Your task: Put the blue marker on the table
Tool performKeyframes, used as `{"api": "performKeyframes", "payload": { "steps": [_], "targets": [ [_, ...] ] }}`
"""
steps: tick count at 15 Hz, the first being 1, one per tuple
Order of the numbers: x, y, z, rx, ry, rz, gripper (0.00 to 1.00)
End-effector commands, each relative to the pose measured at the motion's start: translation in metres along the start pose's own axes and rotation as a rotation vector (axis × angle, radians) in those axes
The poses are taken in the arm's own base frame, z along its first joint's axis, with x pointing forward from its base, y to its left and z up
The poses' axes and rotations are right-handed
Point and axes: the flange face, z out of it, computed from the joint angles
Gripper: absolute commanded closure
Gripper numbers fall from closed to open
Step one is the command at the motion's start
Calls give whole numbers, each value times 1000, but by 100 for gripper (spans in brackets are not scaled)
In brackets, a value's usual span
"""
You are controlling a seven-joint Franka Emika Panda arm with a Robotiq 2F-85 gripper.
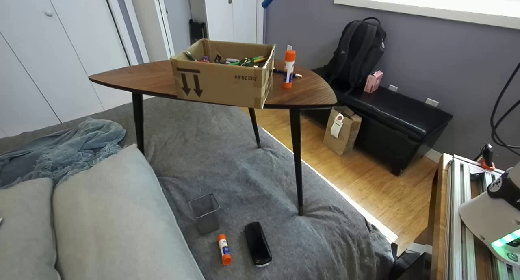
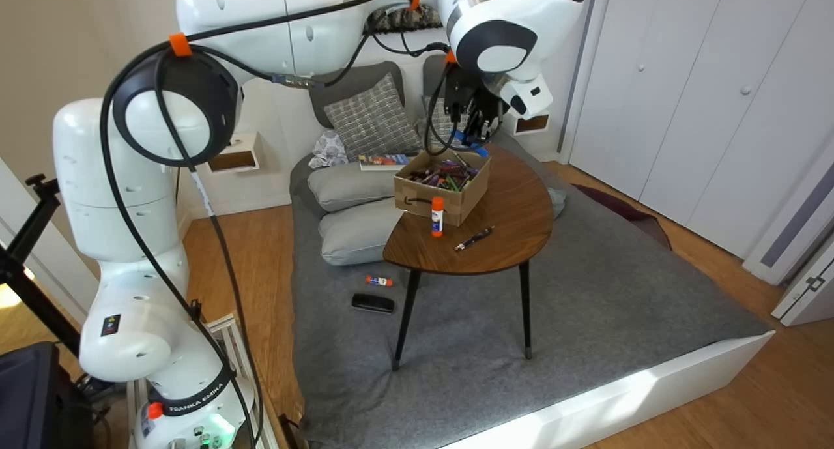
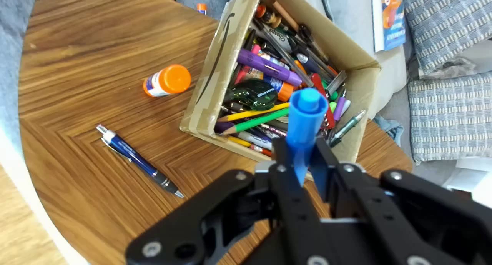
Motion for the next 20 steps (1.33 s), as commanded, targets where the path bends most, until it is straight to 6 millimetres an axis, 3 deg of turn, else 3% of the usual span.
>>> {"api": "performKeyframes", "payload": {
  "steps": [1, 6, 12, 20],
  "targets": [
    [18, 21, -11, 58, -113, 87, 95],
    [47, 56, -4, 164, -300, 192, 95],
    [85, 82, 31, 160, -384, 393, 95],
    [121, 101, 84, 184, -513, 581, 95]
  ]
}}
